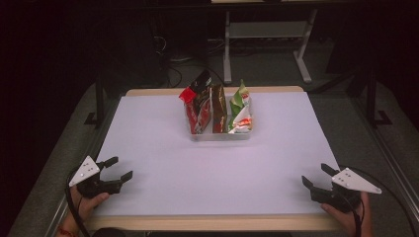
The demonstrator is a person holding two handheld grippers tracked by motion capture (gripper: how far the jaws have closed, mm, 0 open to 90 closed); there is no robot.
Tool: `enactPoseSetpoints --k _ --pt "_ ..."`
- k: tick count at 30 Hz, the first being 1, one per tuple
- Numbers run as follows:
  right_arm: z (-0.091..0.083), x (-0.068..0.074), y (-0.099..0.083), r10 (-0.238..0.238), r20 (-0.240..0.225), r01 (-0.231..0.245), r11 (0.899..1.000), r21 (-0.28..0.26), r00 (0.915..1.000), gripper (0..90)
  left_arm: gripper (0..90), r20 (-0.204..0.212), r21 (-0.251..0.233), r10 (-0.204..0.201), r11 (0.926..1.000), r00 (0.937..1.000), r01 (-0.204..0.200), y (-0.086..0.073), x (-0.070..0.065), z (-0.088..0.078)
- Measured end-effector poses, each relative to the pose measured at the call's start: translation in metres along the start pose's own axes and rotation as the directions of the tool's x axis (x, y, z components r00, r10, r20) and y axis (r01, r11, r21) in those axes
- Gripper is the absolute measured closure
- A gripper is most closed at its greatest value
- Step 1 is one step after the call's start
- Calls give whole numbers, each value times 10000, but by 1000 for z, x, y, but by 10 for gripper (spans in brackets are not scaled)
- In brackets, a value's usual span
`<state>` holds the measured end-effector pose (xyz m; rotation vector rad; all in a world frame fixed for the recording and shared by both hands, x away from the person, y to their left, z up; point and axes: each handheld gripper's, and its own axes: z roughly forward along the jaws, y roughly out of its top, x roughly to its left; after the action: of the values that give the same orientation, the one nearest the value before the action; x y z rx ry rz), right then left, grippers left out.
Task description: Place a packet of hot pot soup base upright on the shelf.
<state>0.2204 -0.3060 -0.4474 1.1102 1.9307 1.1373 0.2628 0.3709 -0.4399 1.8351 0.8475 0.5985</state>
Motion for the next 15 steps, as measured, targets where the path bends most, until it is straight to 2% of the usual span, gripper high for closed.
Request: enactPoseSetpoints --k 5,10,15 --pt "-1 4 0 -157 24 156 9999 65 9999 221 195 75 -98 17 10000 10000 -17 2 -2 1" --pt "-3 6 1 -218 54 217 9997 101 9997 221 195 152 70 169 9998 9997 -170 1 -5 6" --pt "-2 6 0 -275 125 272 9994 197 9995 221 195 154 59 89 9999 9998 -89 2 -4 10"
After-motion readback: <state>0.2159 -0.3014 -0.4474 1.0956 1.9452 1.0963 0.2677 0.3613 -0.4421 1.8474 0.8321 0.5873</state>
